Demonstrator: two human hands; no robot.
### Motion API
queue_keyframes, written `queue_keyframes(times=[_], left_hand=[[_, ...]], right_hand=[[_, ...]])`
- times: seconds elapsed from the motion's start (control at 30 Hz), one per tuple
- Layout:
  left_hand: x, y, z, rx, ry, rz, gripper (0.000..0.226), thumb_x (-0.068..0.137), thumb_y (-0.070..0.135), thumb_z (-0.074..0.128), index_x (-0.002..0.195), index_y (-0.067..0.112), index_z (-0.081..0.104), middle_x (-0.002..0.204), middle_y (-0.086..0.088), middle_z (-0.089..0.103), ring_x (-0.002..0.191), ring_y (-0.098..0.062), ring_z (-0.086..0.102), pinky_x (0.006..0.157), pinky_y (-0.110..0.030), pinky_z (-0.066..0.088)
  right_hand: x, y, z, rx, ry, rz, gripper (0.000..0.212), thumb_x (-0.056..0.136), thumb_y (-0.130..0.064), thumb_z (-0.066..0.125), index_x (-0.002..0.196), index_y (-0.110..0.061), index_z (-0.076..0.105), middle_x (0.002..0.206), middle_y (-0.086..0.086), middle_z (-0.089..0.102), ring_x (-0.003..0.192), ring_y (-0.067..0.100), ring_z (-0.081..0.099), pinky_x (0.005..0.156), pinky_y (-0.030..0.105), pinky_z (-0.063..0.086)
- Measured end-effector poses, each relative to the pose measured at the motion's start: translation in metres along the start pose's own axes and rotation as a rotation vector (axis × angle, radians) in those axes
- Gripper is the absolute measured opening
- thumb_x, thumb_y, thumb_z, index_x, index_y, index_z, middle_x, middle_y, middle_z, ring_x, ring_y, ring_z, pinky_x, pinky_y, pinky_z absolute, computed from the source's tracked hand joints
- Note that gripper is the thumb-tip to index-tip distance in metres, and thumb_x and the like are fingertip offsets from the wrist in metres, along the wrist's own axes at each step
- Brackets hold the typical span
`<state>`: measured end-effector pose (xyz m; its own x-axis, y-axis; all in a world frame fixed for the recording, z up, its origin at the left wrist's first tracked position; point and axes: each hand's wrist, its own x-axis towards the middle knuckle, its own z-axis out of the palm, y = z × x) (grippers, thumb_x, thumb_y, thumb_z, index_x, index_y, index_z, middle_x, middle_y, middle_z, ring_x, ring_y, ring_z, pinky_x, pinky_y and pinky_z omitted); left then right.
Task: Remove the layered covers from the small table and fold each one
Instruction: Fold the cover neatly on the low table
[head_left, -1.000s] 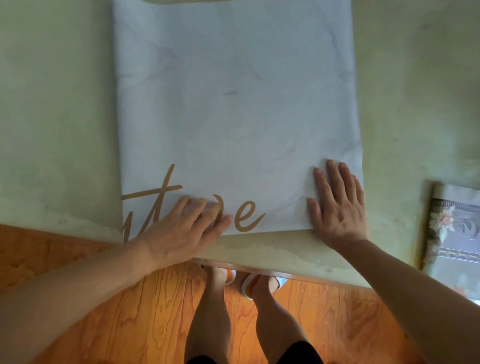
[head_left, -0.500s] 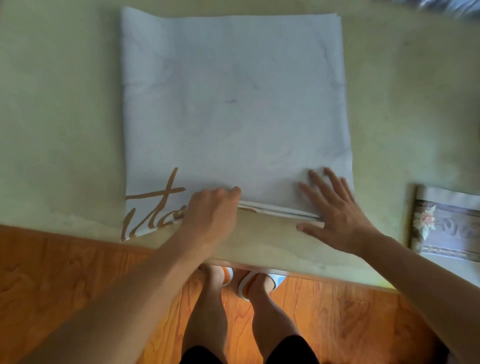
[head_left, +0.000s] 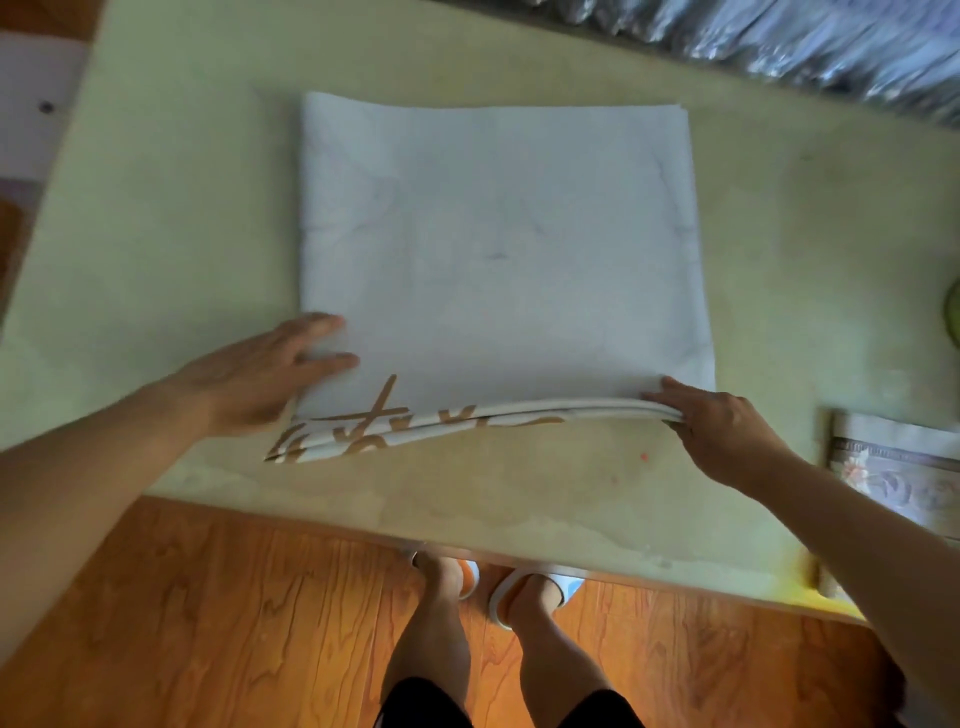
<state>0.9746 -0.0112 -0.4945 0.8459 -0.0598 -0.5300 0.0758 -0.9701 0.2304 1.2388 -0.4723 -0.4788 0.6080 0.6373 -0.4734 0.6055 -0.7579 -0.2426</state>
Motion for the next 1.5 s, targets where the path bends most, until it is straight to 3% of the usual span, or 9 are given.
queue_keyframes(times=[0.17,0.37,0.5,0.63,0.73,0.97,1.3,1.4,1.5], left_hand=[[0.001,-0.020,0.004,-0.198,0.195,-0.046,0.068,0.078,0.035,0.062,0.142,0.013,0.055,0.159,-0.004,0.039,0.137,-0.026,0.052,0.102,-0.045,0.052],[0.006,-0.006,-0.007,-0.439,0.379,-0.279,0.034,0.089,0.035,0.065,0.107,0.011,0.079,0.107,-0.012,0.077,0.095,-0.034,0.075,0.077,-0.042,0.060],[0.038,-0.016,-0.032,-0.555,0.371,-0.541,0.065,0.092,0.066,0.041,0.073,0.007,0.062,0.081,-0.026,0.070,0.080,-0.046,0.068,0.063,-0.039,0.040],[0.093,-0.035,-0.048,-0.674,0.277,-0.805,0.041,0.102,0.049,0.041,0.098,0.010,0.049,0.112,-0.029,0.063,0.106,-0.046,0.061,0.081,-0.045,0.045],[0.113,-0.031,-0.045,-0.669,0.256,-0.967,0.043,0.103,0.045,0.037,0.114,0.005,0.049,0.123,-0.032,0.060,0.113,-0.048,0.059,0.091,-0.049,0.045],[0.119,-0.013,-0.045,-0.729,0.335,-1.115,0.037,0.106,0.037,0.037,0.119,0.004,0.048,0.125,-0.036,0.056,0.115,-0.053,0.055,0.092,-0.051,0.043],[0.108,0.008,-0.052,-0.870,0.410,-1.099,0.043,0.108,0.038,0.037,0.111,-0.002,0.054,0.109,-0.030,0.057,0.105,-0.044,0.058,0.079,-0.042,0.037],[0.097,0.009,-0.047,-0.953,0.462,-1.038,0.037,0.107,0.036,0.044,0.100,0.003,0.058,0.100,-0.024,0.060,0.093,-0.037,0.059,0.079,-0.045,0.043],[0.076,0.021,-0.043,-1.030,0.504,-0.994,0.038,0.101,0.037,0.053,0.088,0.002,0.058,0.092,-0.030,0.061,0.075,-0.028,0.054,0.068,-0.040,0.039]], right_hand=[[0.023,-0.017,-0.048,0.081,-0.265,0.190,0.019,0.103,-0.027,0.052,0.091,-0.018,0.063,0.075,0.002,0.062,0.079,0.035,0.059,0.062,0.026,0.040],[0.064,-0.042,-0.128,0.007,-0.264,0.273,0.025,0.101,-0.035,0.052,0.077,-0.034,0.059,0.073,0.000,0.062,0.072,0.024,0.061,0.065,0.033,0.045],[0.157,-0.047,-0.188,-0.197,-0.005,0.315,0.039,0.095,-0.057,0.051,0.073,-0.025,0.057,0.090,0.010,0.066,0.090,0.035,0.062,0.077,0.038,0.049],[0.226,-0.041,-0.187,-0.151,0.352,0.366,0.060,0.092,-0.052,0.060,0.141,-0.019,0.047,0.143,0.016,0.048,0.129,0.039,0.044,0.107,0.047,0.038],[0.235,-0.046,-0.125,0.056,0.118,0.441,0.087,0.090,-0.050,0.060,0.158,-0.016,0.018,0.161,0.015,0.022,0.142,0.040,0.031,0.116,0.047,0.031],[0.207,-0.018,-0.061,0.328,0.332,0.611,0.075,0.092,-0.040,0.058,0.153,-0.010,0.027,0.156,0.021,0.029,0.141,0.040,0.027,0.118,0.045,0.021],[0.183,-0.002,-0.075,0.800,0.351,0.740,0.071,0.088,-0.032,0.066,0.151,-0.011,0.038,0.131,0.008,0.053,0.119,0.028,0.056,0.101,0.040,0.047],[0.150,0.005,-0.070,1.032,0.399,0.685,0.039,0.089,-0.019,0.068,0.127,-0.010,0.063,0.095,0.002,0.064,0.080,0.019,0.057,0.069,0.029,0.046],[0.099,0.014,-0.061,1.166,0.381,0.647,0.018,0.088,-0.021,0.071,0.103,-0.011,0.071,0.083,0.002,0.065,0.076,0.018,0.052,0.068,0.032,0.040]])
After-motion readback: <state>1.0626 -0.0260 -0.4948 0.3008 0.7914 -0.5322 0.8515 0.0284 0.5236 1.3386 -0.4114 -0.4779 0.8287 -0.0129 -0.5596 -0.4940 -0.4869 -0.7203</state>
